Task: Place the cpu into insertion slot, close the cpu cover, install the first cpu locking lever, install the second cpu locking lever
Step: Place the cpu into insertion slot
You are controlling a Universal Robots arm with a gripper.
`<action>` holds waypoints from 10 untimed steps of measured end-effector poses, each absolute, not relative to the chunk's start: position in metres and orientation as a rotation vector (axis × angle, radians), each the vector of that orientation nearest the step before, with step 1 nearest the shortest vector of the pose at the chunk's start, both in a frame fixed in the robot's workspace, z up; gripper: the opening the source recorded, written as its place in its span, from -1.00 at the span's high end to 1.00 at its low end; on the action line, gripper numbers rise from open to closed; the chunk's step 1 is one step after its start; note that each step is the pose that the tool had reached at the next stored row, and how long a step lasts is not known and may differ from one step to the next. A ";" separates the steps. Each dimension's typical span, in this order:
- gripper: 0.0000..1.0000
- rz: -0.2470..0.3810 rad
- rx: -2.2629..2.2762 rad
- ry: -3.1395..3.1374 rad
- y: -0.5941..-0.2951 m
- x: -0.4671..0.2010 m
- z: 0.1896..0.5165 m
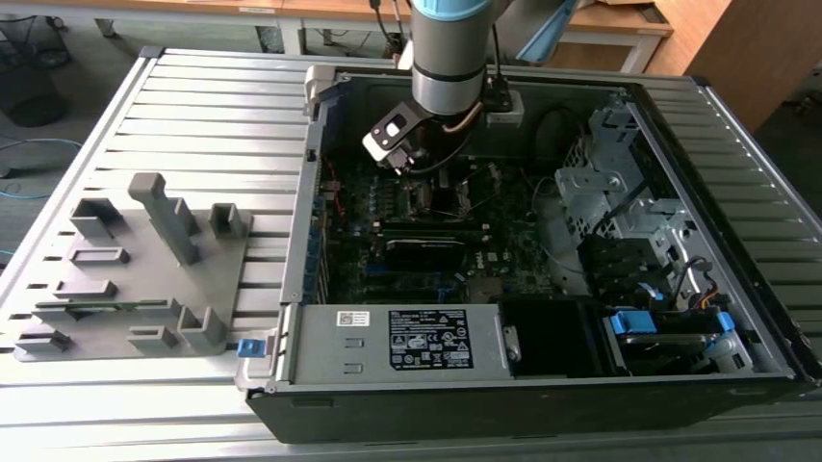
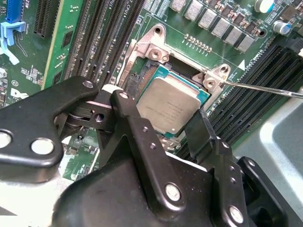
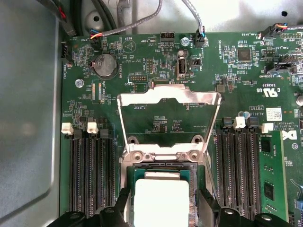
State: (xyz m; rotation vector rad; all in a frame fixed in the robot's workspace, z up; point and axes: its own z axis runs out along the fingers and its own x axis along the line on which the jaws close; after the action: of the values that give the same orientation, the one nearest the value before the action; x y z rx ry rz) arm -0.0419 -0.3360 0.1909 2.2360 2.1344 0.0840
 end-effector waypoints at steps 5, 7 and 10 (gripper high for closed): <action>-0.34 0.084 2.236 2.135 -0.334 -0.042 0.193; -0.34 0.085 2.236 2.135 -0.334 -0.042 0.193; -0.34 0.084 2.236 2.135 -0.334 -0.042 0.193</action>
State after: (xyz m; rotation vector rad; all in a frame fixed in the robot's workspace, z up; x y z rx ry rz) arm -0.0419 -0.3344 0.1930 2.2360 2.1345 0.0842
